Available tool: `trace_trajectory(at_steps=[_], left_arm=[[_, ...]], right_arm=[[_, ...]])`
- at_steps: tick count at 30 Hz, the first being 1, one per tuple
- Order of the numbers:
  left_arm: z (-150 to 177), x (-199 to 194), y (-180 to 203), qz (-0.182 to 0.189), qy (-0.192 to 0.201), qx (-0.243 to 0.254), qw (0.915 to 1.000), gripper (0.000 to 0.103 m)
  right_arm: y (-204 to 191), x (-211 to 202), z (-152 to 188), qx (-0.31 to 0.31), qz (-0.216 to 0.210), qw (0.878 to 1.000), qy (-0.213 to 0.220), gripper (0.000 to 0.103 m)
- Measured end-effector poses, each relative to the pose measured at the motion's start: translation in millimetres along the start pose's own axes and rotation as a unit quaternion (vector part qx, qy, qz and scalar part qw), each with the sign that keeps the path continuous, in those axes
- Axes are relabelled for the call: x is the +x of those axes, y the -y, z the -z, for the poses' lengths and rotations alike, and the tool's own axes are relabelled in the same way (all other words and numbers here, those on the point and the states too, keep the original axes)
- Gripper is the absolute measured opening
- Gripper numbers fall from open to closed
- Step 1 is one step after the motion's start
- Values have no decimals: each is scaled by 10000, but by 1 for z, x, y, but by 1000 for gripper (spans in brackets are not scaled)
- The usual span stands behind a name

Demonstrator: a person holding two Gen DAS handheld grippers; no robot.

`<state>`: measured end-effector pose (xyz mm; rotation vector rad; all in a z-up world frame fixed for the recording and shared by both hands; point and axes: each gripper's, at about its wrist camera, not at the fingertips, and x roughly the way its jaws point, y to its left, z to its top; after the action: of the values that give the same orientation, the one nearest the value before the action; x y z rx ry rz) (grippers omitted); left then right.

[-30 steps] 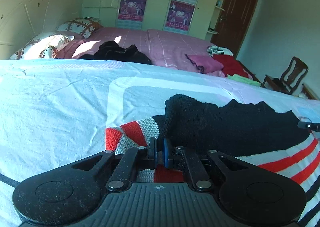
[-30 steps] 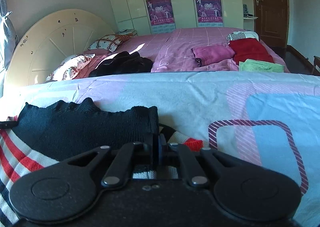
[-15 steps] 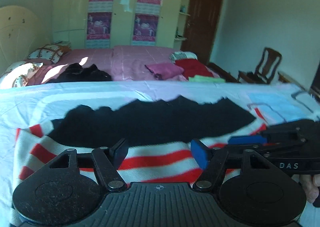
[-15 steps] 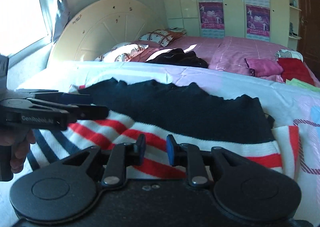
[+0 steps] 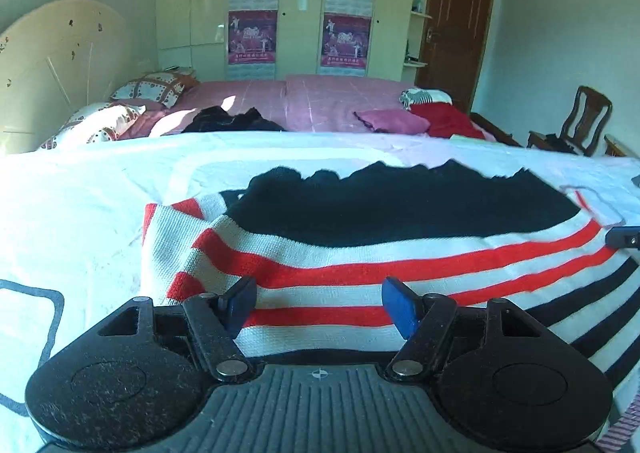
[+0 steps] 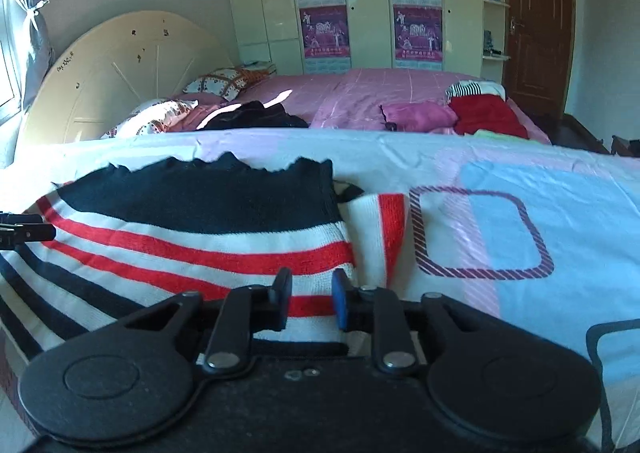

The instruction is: Fold small clothes

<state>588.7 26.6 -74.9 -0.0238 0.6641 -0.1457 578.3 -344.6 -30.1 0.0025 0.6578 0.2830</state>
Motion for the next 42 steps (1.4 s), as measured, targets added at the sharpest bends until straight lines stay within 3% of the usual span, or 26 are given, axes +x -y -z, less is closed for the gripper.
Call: trace_trajectory(at_steps=[4, 9, 12, 18, 22, 29, 30, 32, 35, 42], left_arm=[[9, -22, 43, 358, 86, 23, 9993, 69], [29, -17, 83, 504, -174, 212, 9984, 69], [41, -14, 79, 315, -229, 457, 9982, 69], [54, -39, 20, 97, -228, 249, 9994, 69], [60, -54, -6, -39, -258, 301, 9992, 69], [66, -61, -12, -79, -244, 329, 9991, 69], [65, -62, -13, -71, -249, 324, 9991, 69], [55, -72, -10, -78, -112, 288, 9995, 69], [33, -75, 0, -95, 241, 498, 9984, 69], [-34, 1, 11, -70, 171, 586, 9981, 69]], right_arm=[[-39, -23, 4, -23, -424, 9990, 128, 29], [-95, -18, 21, -183, -881, 9958, -178, 26], [-105, -10, 33, -596, -571, 9958, -402, 26], [-60, -33, 49, -449, 160, 9977, -475, 20], [-33, -47, 60, -237, 345, 9978, -507, 16], [-29, -51, 61, -112, 487, 9971, -576, 16], [-29, -52, 59, -96, 472, 9972, -571, 17], [-29, -58, 54, -41, 455, 9980, -446, 29], [-30, -59, 39, 48, 348, 9993, -108, 30], [-48, 13, -25, 77, 74, 9999, 109, 27]])
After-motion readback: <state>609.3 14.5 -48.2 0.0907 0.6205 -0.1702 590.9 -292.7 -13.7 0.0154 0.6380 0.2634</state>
